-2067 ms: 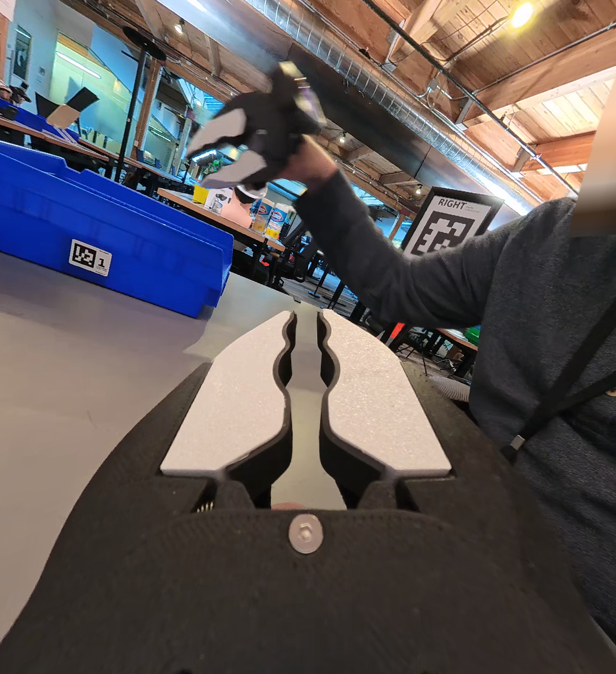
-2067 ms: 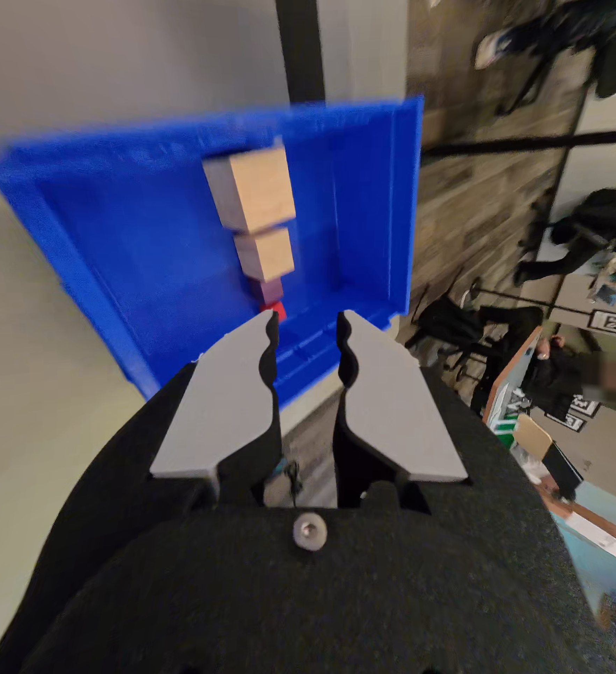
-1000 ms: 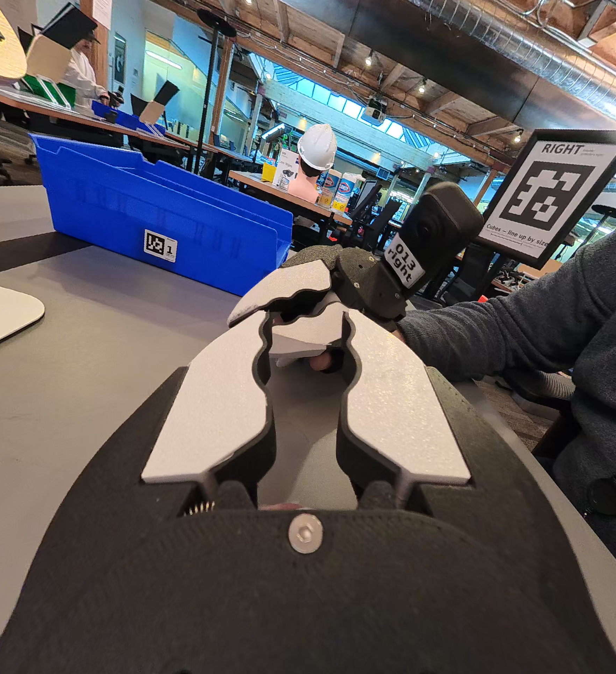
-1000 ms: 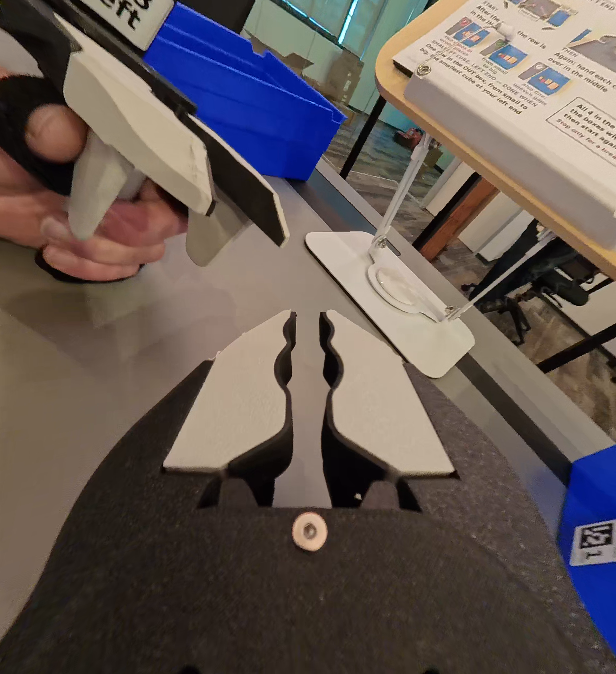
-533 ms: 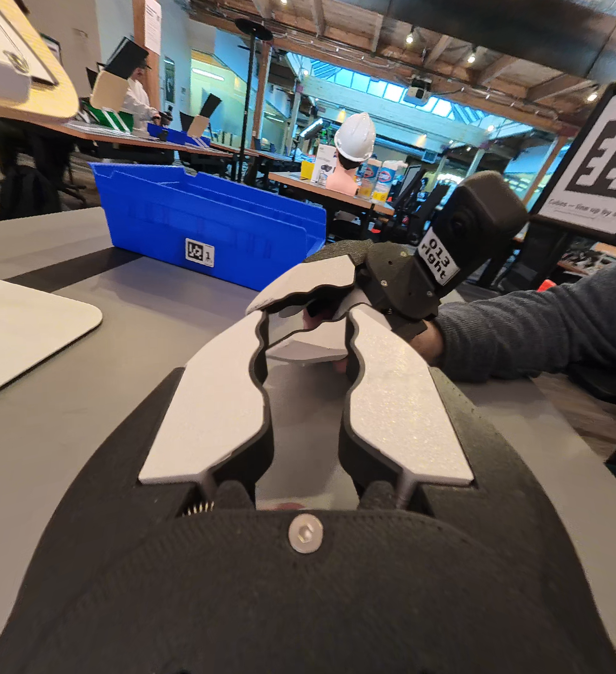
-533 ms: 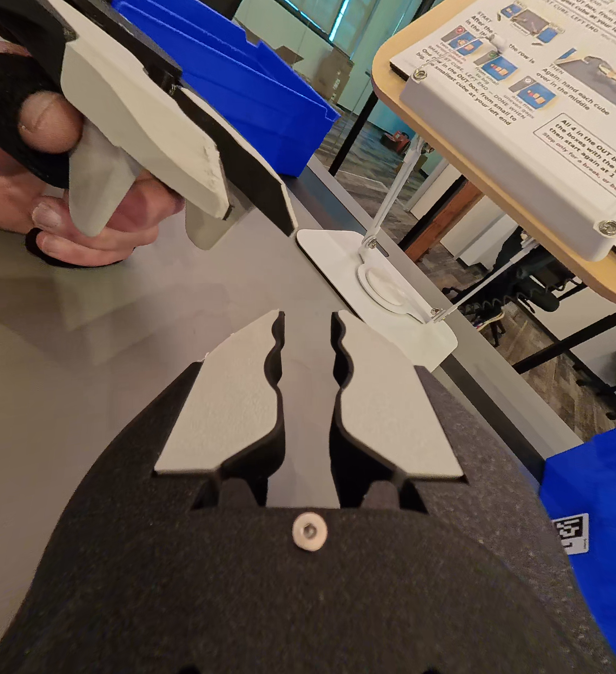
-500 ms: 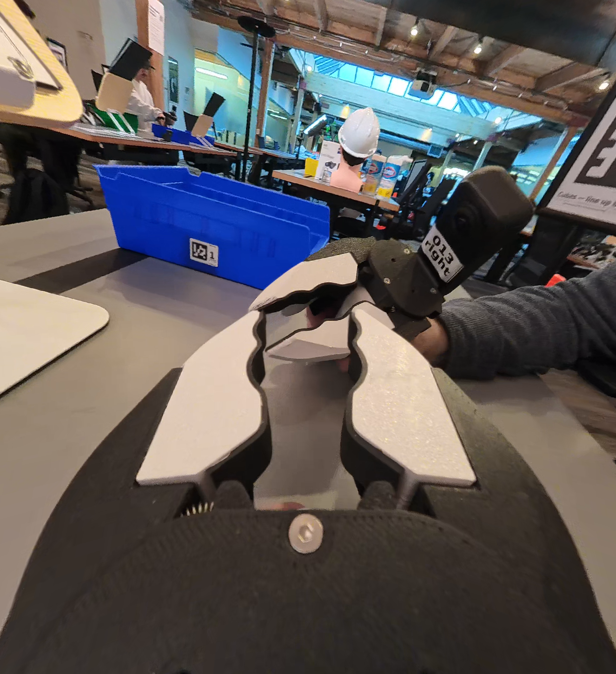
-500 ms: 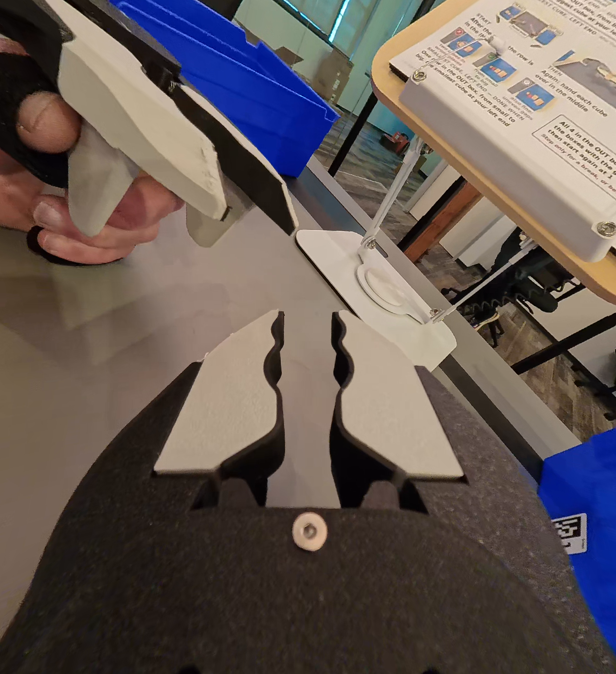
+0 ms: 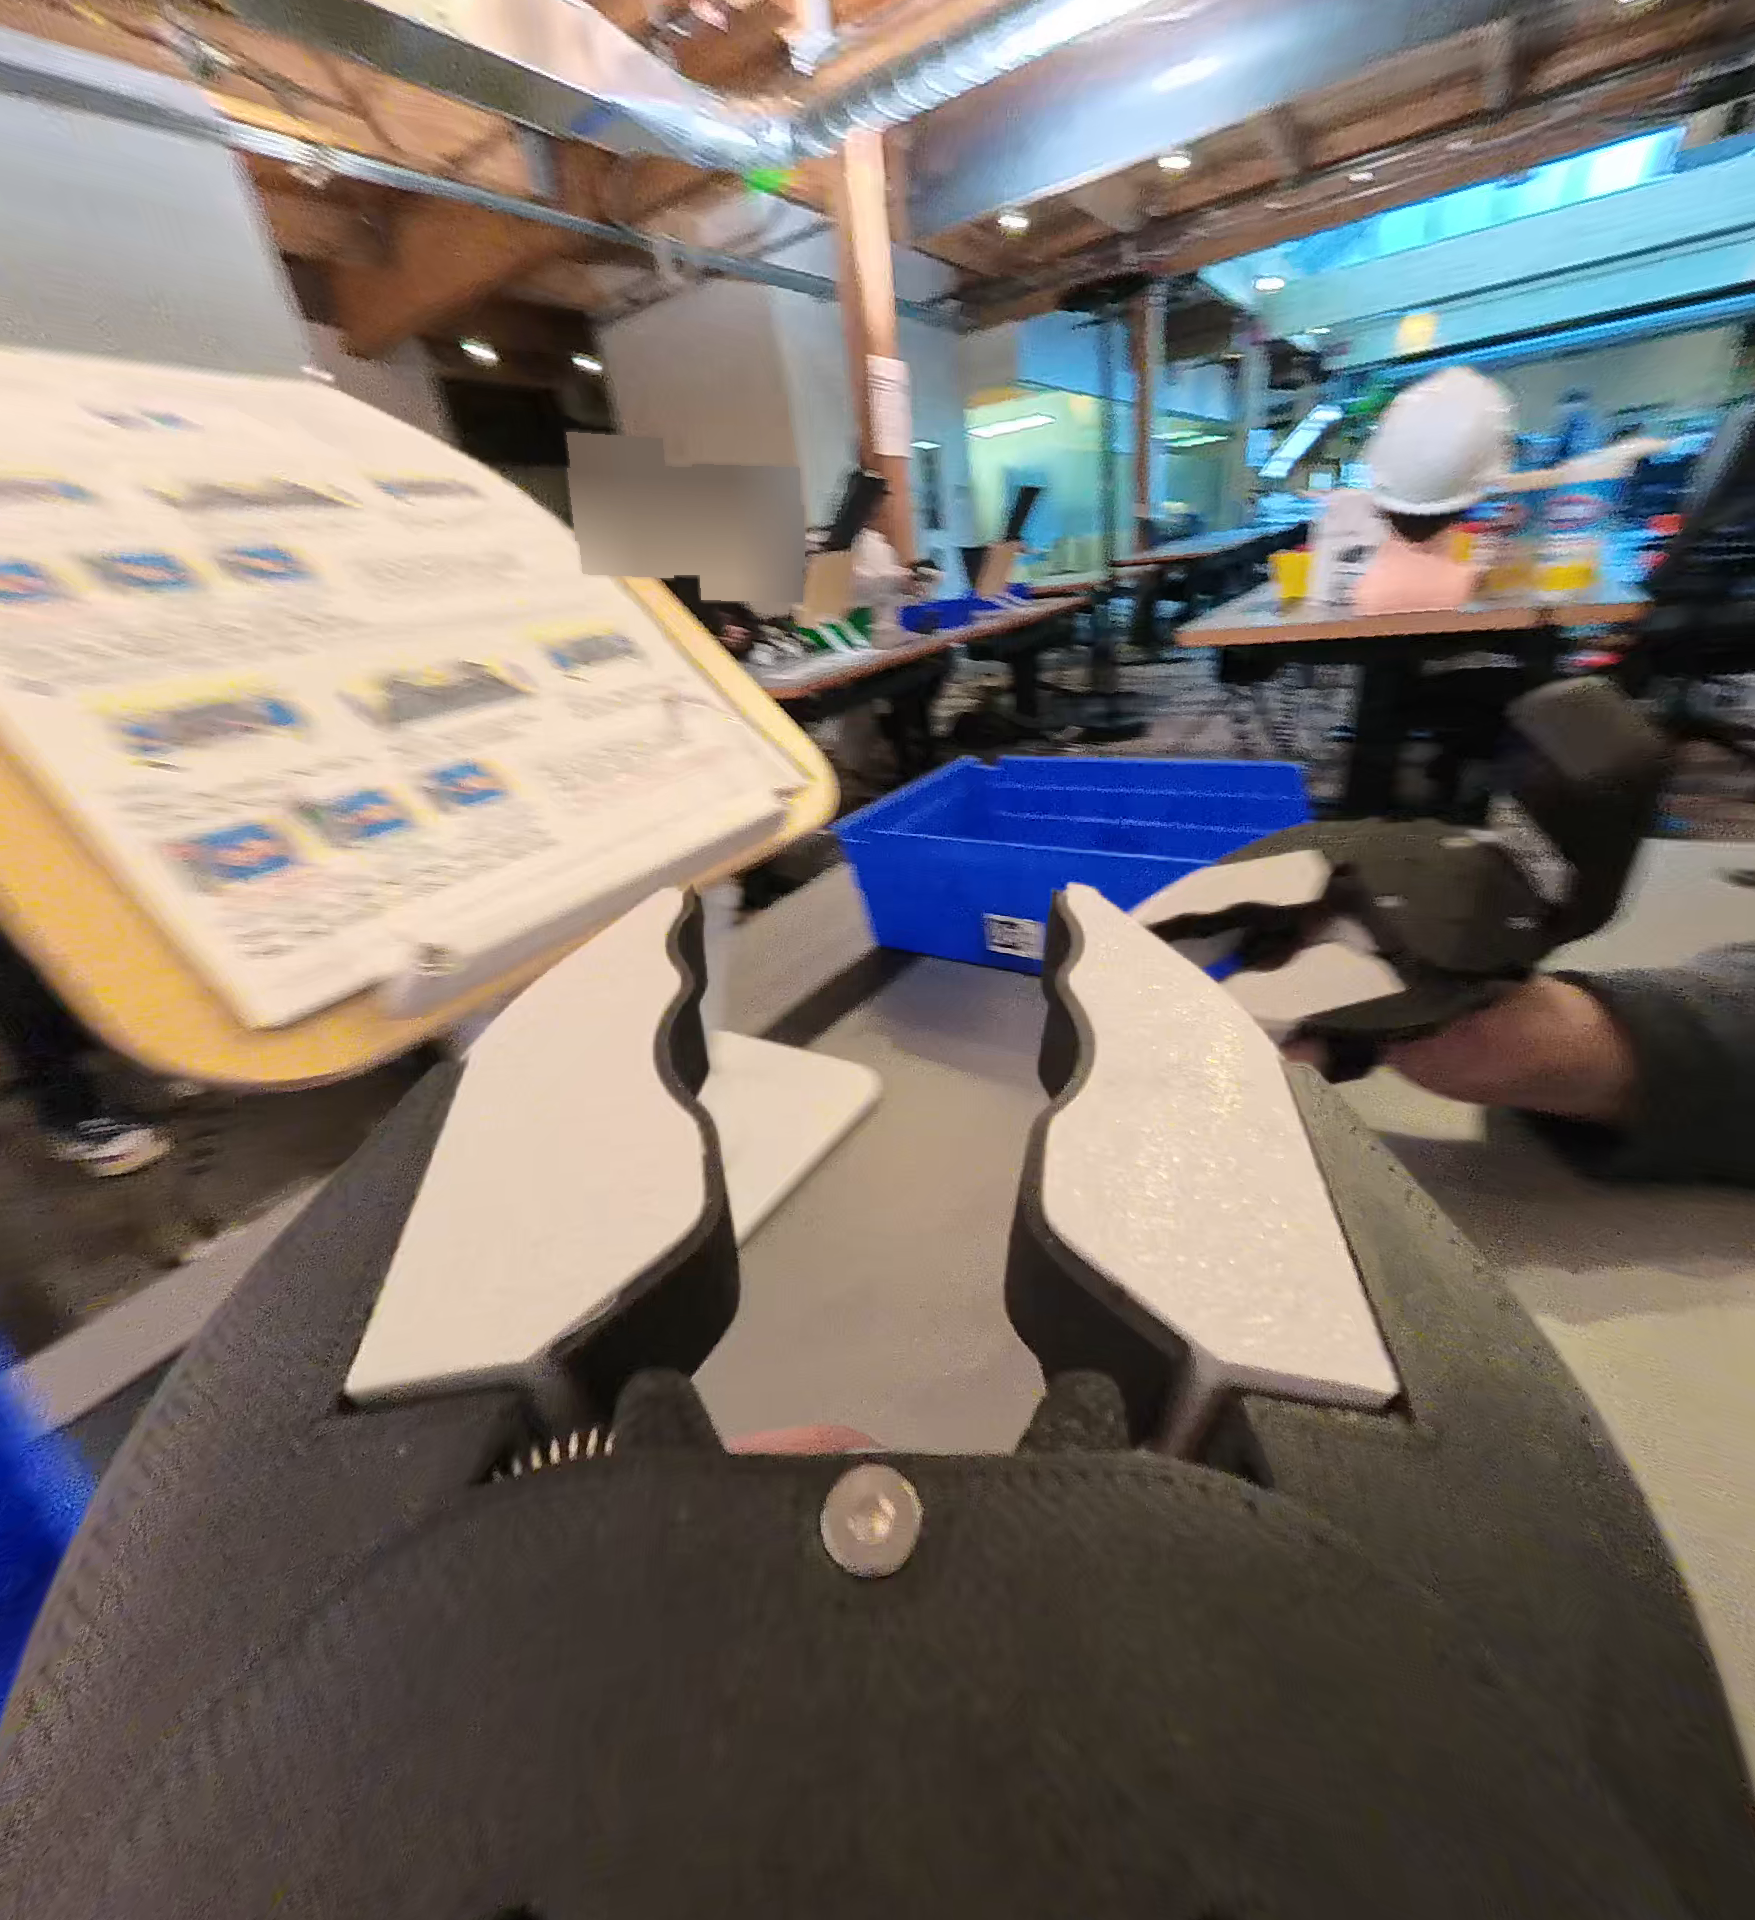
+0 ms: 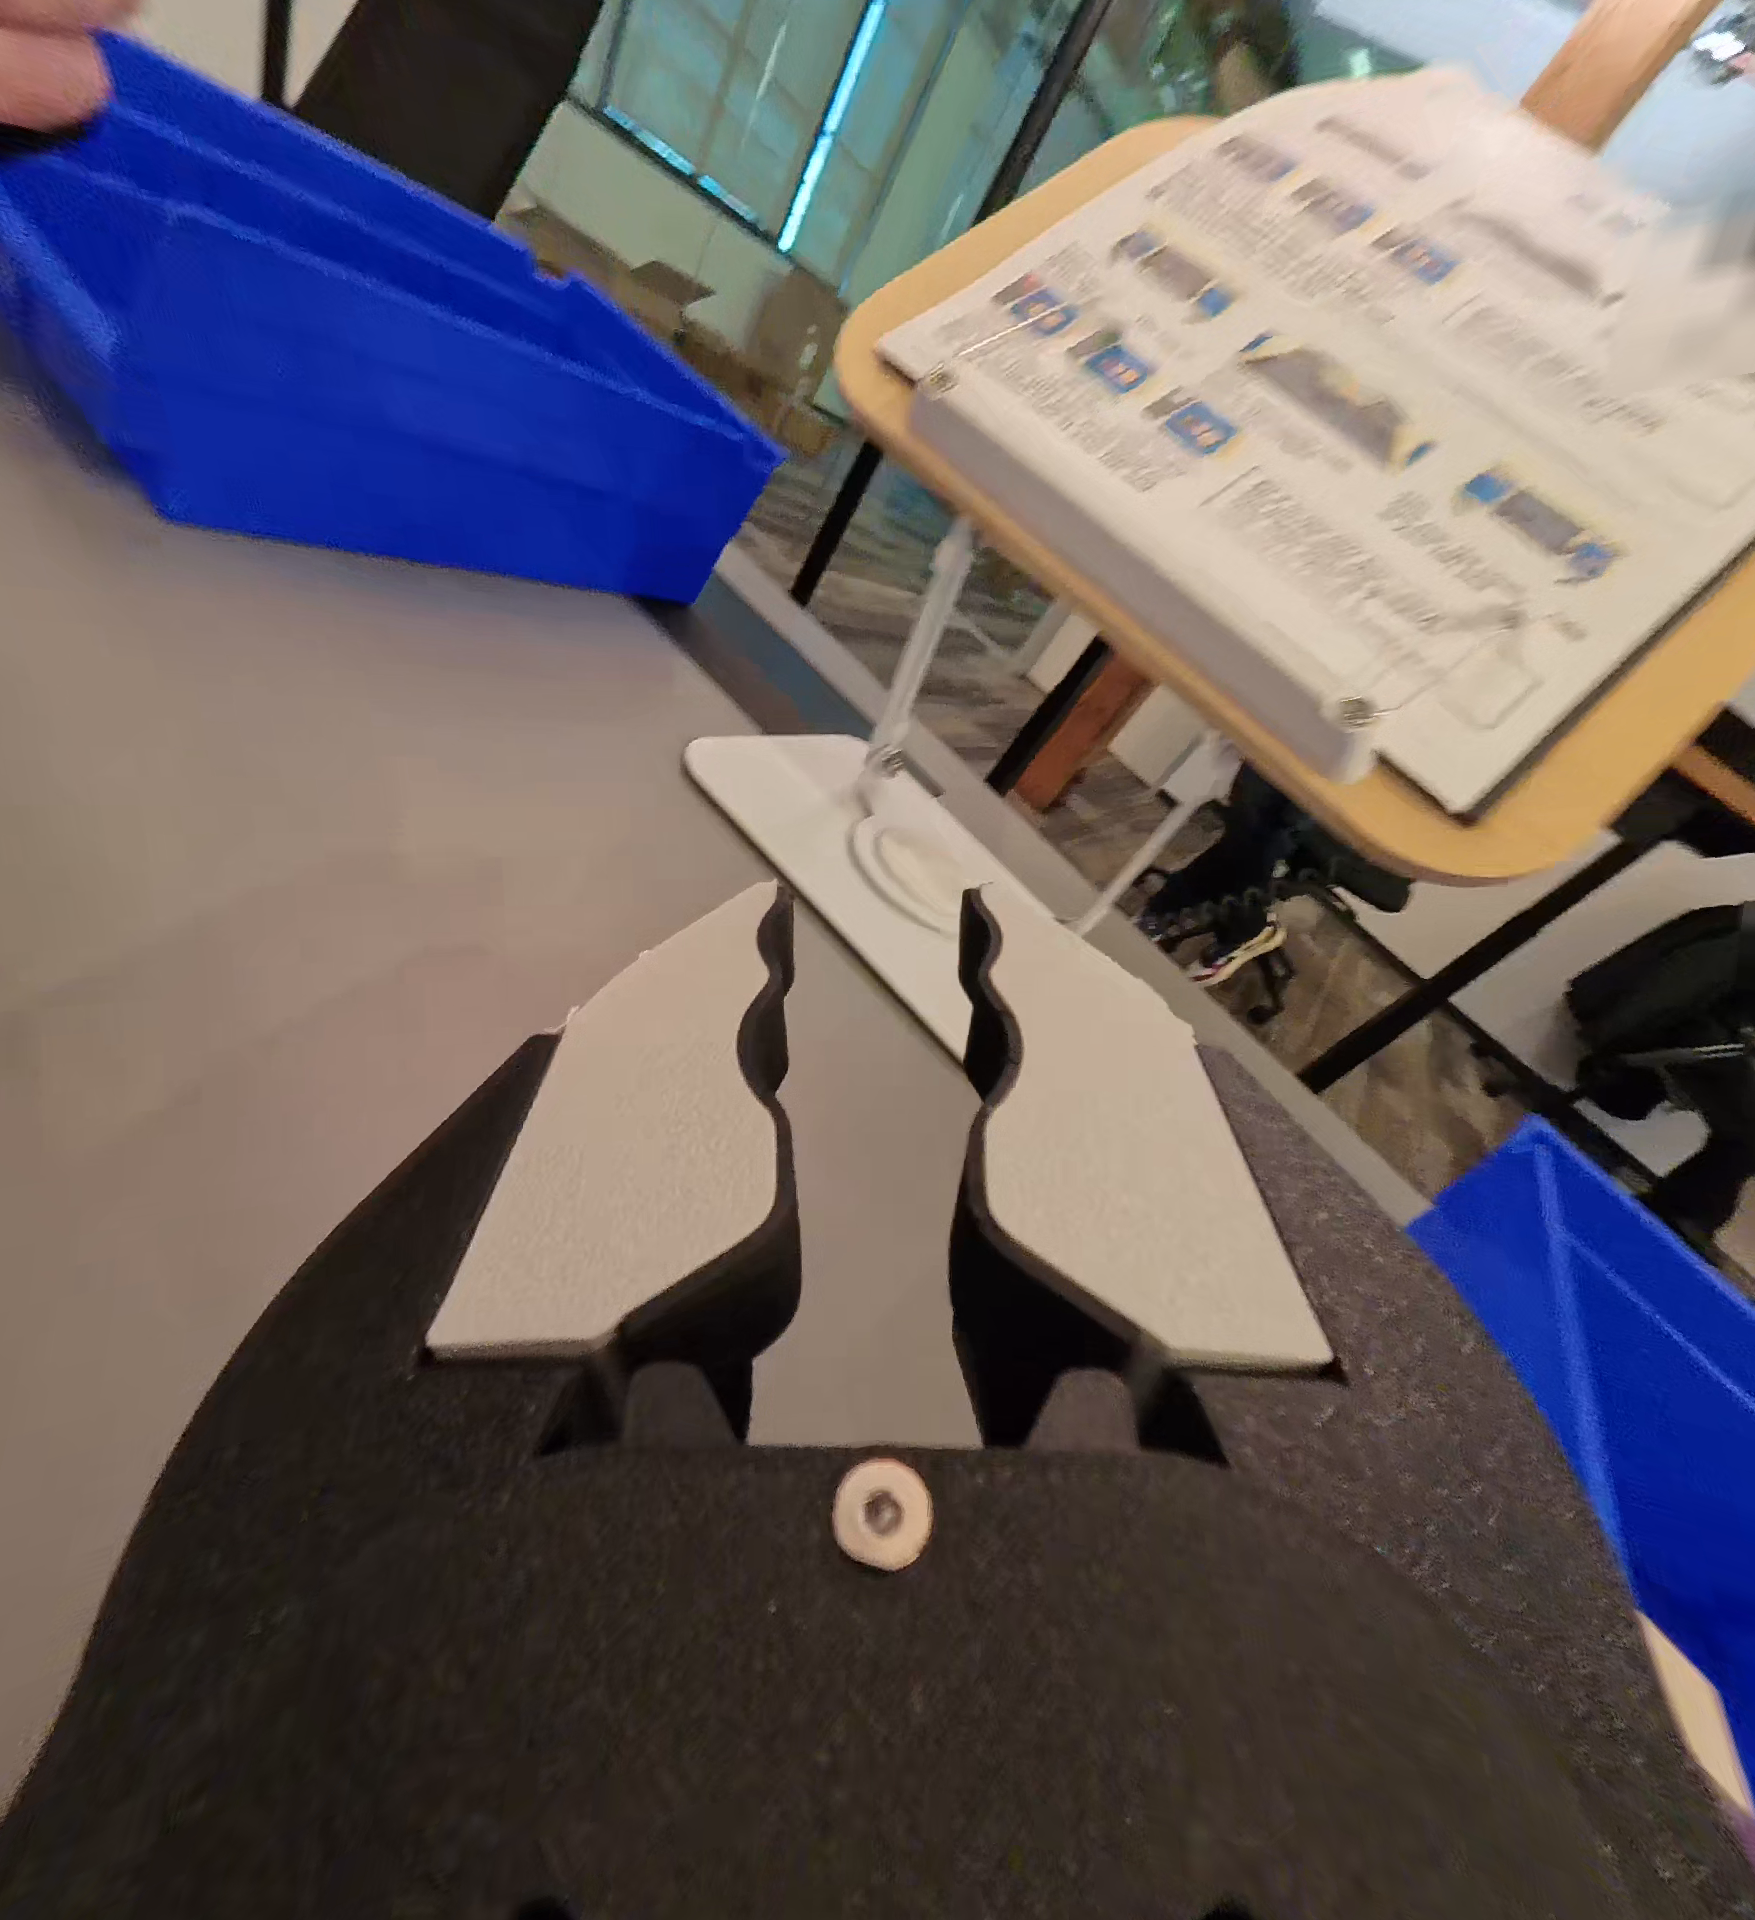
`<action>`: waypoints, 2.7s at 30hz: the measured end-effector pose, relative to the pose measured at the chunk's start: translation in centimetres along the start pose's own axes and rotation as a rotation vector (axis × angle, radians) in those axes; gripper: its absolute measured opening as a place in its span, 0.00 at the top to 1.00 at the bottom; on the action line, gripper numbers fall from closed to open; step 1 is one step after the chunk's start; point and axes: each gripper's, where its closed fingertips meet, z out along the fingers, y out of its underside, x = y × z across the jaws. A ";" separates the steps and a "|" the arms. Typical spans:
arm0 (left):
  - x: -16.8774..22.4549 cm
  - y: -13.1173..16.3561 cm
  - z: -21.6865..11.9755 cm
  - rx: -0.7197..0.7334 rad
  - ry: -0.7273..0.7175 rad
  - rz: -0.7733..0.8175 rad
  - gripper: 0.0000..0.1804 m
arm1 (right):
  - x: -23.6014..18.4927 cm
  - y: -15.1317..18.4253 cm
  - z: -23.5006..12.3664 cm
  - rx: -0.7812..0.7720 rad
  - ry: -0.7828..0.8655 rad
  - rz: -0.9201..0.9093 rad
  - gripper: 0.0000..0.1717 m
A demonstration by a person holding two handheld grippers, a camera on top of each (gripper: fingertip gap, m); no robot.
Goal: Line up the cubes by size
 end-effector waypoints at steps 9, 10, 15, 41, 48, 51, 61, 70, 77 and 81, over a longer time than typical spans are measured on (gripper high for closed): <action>-14.6 -1.2 -13.9 -0.142 -0.688 0.188 0.53 | 13.5 -1.0 -10.9 -0.045 0.412 -0.031 0.79; -15.6 -0.6 -15.1 -0.158 -0.725 0.158 0.52 | 15.4 -0.2 -12.3 -0.070 0.462 -0.014 0.78; -20.1 2.8 -20.4 -0.232 -0.948 0.043 0.41 | 22.8 6.6 -17.7 -0.217 0.630 0.169 0.69; -23.8 14.9 -23.8 -0.520 -1.003 -0.148 0.57 | 26.5 21.0 -17.7 -0.393 0.650 0.543 0.73; -24.6 14.9 -24.4 -0.520 -1.056 -0.113 0.69 | 26.9 21.1 -17.7 -0.396 0.663 0.529 0.77; -25.0 14.7 -24.8 -0.503 -1.087 -0.078 0.77 | 27.1 21.8 -17.6 -0.434 0.662 0.518 0.77; -25.6 14.4 -25.6 -0.508 -1.140 0.003 0.90 | 28.0 22.8 -17.5 -0.472 0.651 0.502 0.87; -25.2 14.2 -25.6 -0.480 -1.119 -0.018 0.95 | 27.4 22.4 -16.8 -0.409 0.545 0.604 0.98; -24.9 14.0 -25.3 -0.395 -1.080 -0.082 0.97 | 27.1 22.2 -16.8 -0.408 0.537 0.596 0.98; -24.8 13.6 -25.5 -0.373 -1.083 -0.082 0.97 | 26.8 22.1 -17.0 -0.407 0.538 0.595 0.98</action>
